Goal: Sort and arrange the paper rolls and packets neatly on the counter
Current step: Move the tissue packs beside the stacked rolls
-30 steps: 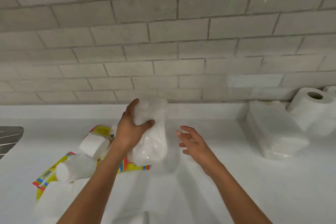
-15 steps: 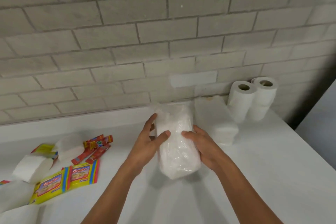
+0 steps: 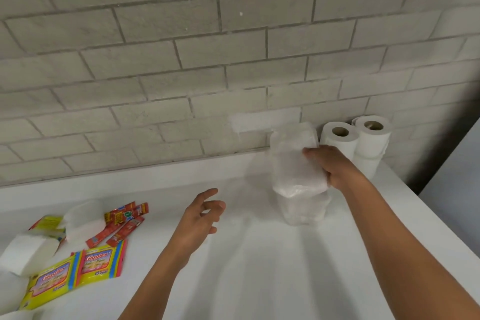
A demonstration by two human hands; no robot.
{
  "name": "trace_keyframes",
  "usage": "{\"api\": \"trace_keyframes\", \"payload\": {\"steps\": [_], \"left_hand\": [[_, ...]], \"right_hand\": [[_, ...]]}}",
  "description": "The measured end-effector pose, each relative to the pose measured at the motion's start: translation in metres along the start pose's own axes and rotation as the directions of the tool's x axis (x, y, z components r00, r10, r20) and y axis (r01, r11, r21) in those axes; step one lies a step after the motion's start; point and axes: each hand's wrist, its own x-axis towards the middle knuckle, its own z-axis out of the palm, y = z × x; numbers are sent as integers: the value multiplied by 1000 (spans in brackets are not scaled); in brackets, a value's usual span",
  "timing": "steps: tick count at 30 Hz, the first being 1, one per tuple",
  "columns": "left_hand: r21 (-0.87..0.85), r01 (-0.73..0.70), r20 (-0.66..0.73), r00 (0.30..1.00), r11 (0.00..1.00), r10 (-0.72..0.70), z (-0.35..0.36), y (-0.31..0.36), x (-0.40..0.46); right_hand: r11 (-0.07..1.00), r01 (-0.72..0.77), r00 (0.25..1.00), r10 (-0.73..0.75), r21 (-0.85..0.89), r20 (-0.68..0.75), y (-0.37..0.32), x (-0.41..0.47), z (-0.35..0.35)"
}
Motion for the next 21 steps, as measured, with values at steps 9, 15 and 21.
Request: {"api": "trace_keyframes", "payload": {"steps": [9,15,21], "left_hand": [[28,43,-39,998,999,-41,-19,-15,10],[28,61,-43,997,998,-59,-24,-28,11],[29,78,-47,996,997,-77,-24,-37,12]], "right_hand": [[987,-37,999,35,-157,-18,3,23,-4],[933,-15,999,0,-359,-42,4,26,-2],[886,60,994,-94,-460,-51,9,28,0]]}}
